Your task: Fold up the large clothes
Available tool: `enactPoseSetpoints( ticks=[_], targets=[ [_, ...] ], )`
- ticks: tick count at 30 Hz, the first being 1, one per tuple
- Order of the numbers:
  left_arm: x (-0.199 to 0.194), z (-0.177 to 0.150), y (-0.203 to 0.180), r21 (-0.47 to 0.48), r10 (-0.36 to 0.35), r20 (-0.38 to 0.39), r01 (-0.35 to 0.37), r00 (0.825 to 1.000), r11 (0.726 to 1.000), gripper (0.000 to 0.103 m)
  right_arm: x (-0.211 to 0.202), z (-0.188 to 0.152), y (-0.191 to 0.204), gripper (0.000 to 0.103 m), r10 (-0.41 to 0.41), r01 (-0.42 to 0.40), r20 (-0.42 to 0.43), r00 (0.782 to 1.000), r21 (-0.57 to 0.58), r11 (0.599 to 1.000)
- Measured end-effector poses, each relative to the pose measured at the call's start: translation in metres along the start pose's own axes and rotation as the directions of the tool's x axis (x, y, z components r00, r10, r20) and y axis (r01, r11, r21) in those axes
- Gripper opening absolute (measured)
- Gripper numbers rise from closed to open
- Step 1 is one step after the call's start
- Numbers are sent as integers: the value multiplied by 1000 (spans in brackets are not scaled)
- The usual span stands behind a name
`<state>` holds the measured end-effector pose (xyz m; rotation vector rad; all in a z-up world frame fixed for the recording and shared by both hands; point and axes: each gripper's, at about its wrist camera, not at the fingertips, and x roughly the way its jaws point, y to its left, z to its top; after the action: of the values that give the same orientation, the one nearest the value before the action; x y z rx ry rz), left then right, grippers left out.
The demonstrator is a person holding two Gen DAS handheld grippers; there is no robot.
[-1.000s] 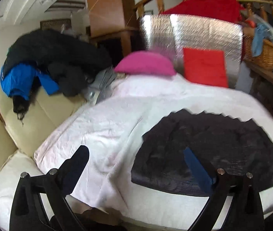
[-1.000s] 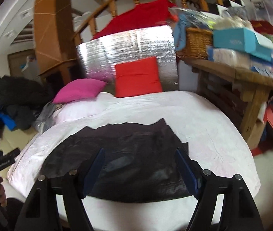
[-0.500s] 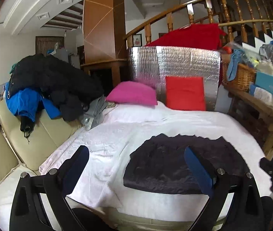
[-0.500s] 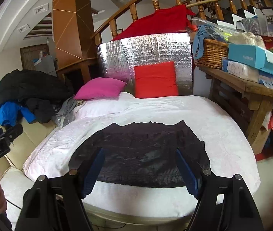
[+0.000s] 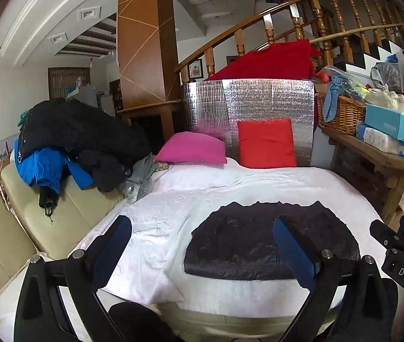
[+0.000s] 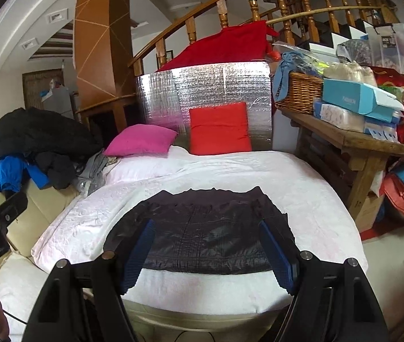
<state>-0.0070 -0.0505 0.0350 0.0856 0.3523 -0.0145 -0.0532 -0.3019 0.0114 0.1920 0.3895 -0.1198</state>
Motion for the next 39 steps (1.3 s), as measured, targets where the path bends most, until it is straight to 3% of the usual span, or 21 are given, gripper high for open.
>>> enactPoseSetpoints(
  ticks=[13, 39],
  targets=[
    [-21, 6, -6, 4, 5, 44, -5, 999, 1000, 100, -13, -4, 1, 78, -57, 55, -29, 998, -53, 997],
    [-20, 7, -3, 2, 2, 46, -2, 999, 1000, 100, -11, 0, -3, 78, -58, 57, -30, 998, -42, 998]
  ],
)
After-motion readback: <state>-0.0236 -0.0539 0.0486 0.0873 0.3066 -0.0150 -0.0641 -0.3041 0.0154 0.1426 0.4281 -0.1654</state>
